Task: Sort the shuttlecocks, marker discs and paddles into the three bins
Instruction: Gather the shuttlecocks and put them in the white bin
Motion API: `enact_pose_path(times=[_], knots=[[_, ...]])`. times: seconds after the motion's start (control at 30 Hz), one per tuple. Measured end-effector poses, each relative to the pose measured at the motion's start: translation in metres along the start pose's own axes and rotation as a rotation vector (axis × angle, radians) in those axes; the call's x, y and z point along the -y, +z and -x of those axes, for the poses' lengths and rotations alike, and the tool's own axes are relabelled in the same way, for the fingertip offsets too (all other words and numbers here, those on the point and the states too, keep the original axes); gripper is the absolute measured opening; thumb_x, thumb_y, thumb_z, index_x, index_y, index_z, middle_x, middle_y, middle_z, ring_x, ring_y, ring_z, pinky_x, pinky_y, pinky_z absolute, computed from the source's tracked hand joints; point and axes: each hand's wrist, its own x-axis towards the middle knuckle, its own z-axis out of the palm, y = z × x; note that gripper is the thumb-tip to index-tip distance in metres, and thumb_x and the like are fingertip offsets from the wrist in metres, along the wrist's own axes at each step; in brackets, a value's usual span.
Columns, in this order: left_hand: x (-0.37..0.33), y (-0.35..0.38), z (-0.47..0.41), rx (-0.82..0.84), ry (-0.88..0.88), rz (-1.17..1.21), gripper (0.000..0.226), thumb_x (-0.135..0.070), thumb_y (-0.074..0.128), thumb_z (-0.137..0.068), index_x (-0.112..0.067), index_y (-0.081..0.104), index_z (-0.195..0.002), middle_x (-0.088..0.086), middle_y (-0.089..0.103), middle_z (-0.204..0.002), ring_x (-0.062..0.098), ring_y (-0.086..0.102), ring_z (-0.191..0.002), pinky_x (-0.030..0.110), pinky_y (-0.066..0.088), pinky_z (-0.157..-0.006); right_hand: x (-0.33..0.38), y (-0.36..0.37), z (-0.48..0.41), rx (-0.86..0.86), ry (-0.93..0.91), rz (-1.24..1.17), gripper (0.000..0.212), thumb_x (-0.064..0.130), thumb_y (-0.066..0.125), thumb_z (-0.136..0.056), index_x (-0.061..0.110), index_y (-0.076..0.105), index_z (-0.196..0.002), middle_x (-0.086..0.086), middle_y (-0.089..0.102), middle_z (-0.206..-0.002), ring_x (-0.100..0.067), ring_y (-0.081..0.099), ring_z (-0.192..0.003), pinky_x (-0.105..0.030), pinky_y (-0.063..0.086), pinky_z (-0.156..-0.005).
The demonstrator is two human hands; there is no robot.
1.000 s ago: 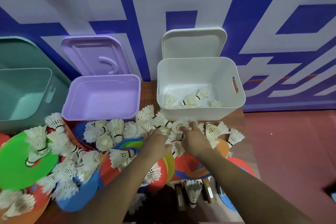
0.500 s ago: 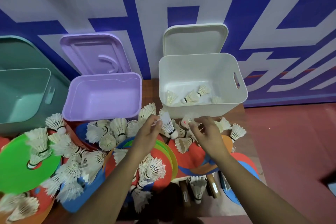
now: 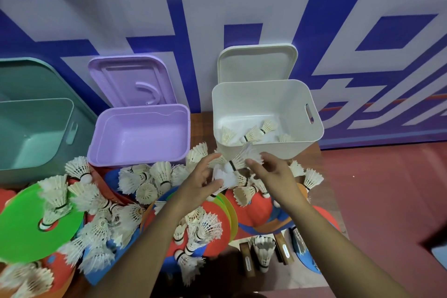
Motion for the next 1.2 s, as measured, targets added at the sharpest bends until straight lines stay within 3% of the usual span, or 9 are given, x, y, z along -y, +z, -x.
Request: enact_pose_path(times=[0.23, 0.37, 0.47, 0.53, 0.67, 0.9, 1.0, 1.13, 1.2], knots=[[0.007, -0.005, 0.005, 0.069, -0.038, 0.0, 0.065, -0.022, 0.065, -0.092, -0.048, 0.032, -0.142, -0.021, 0.044, -0.139, -0.011, 0.05, -0.119, 0.017, 0.047, -0.095, -0.014, 0.016, -0.001, 0.244, -0.023, 0.285, 0.026, 0.049, 0.062, -0.09, 0.025, 0.069, -0.094, 0.005, 0.063, -0.096, -0.009, 0.059, -0.091, -0.028, 0.046, -0.08], [0.012, -0.006, 0.007, 0.106, -0.047, -0.155, 0.066, -0.035, 0.069, -0.087, -0.061, 0.033, -0.136, -0.014, 0.041, -0.146, 0.005, 0.047, -0.129, 0.039, 0.047, -0.103, -0.003, 0.021, 0.009, 0.425, 0.018, 0.172, 0.037, 0.048, 0.049, -0.097, 0.019, 0.07, -0.086, 0.0, 0.067, -0.083, -0.011, 0.062, -0.08, -0.031, 0.047, -0.079], [0.018, -0.01, 0.007, 0.012, -0.066, -0.166, 0.051, -0.033, 0.068, -0.088, -0.054, 0.045, -0.127, -0.012, 0.053, -0.134, 0.008, 0.059, -0.113, 0.041, 0.053, -0.096, -0.012, 0.016, 0.005, 0.241, 0.143, 0.016, 0.035, 0.047, 0.047, -0.098, 0.023, 0.072, -0.1, 0.002, 0.074, -0.094, -0.011, 0.069, -0.091, -0.034, 0.053, -0.086], [0.026, -0.014, 0.006, -0.04, -0.075, -0.134, 0.051, -0.034, 0.069, -0.087, -0.053, 0.044, -0.128, -0.013, 0.053, -0.132, 0.011, 0.058, -0.116, 0.042, 0.05, -0.099, -0.031, 0.012, 0.002, 0.131, 0.042, 0.331, 0.026, 0.041, 0.054, -0.096, 0.025, 0.066, -0.113, 0.003, 0.071, -0.104, -0.013, 0.065, -0.098, -0.036, 0.051, -0.087], [0.035, -0.019, 0.007, -0.071, -0.091, -0.129, 0.058, -0.04, 0.069, -0.083, -0.053, 0.04, -0.132, -0.014, 0.042, -0.144, 0.011, 0.04, -0.134, 0.038, 0.04, -0.108, -0.073, 0.021, -0.004, 0.446, -0.063, 1.01, 0.068, 0.013, 0.06, -0.087, 0.033, 0.034, -0.147, -0.009, 0.034, -0.149, -0.028, 0.03, -0.137, -0.039, 0.04, -0.106], [0.038, -0.02, 0.005, -0.047, -0.125, -0.182, 0.057, -0.031, 0.065, -0.09, -0.056, 0.036, -0.133, -0.012, 0.042, -0.146, 0.007, 0.038, -0.135, 0.026, 0.036, -0.101, -0.115, 0.041, -0.012, 0.469, -0.27, 1.43, 0.04, 0.002, 0.048, -0.09, 0.012, 0.052, -0.129, -0.012, 0.046, -0.131, -0.031, 0.043, -0.12, -0.039, 0.043, -0.098], [0.036, -0.02, 0.006, -0.042, -0.114, -0.211, 0.057, -0.031, 0.064, -0.091, -0.053, 0.036, -0.134, -0.013, 0.036, -0.149, 0.006, 0.03, -0.138, 0.027, 0.03, -0.102, -0.111, 0.03, -0.017, 0.326, -0.237, 1.206, 0.026, 0.009, 0.057, -0.088, 0.013, 0.065, -0.112, -0.006, 0.055, -0.117, -0.025, 0.052, -0.109, -0.034, 0.046, -0.089], [0.028, -0.018, 0.007, -0.028, -0.088, -0.245, 0.055, -0.026, 0.061, -0.093, -0.051, 0.035, -0.135, -0.014, 0.033, -0.15, 0.005, 0.028, -0.136, 0.027, 0.028, -0.101, -0.055, 0.009, -0.007, -0.123, 0.022, 0.317, 0.021, 0.03, 0.064, -0.09, 0.009, 0.063, -0.085, 0.004, 0.061, -0.076, -0.013, 0.056, -0.07, -0.027, 0.042, -0.062], [0.022, -0.015, 0.006, 0.005, -0.086, -0.246, 0.055, -0.025, 0.059, -0.093, -0.054, 0.035, -0.132, -0.014, 0.032, -0.15, 0.006, 0.029, -0.136, 0.028, 0.029, -0.099, -0.028, 0.006, 0.0, -0.146, 0.085, 0.046, 0.03, 0.033, 0.061, -0.094, 0.005, 0.061, -0.084, -0.007, 0.065, -0.072, -0.019, 0.059, -0.067, -0.034, 0.045, -0.063]])
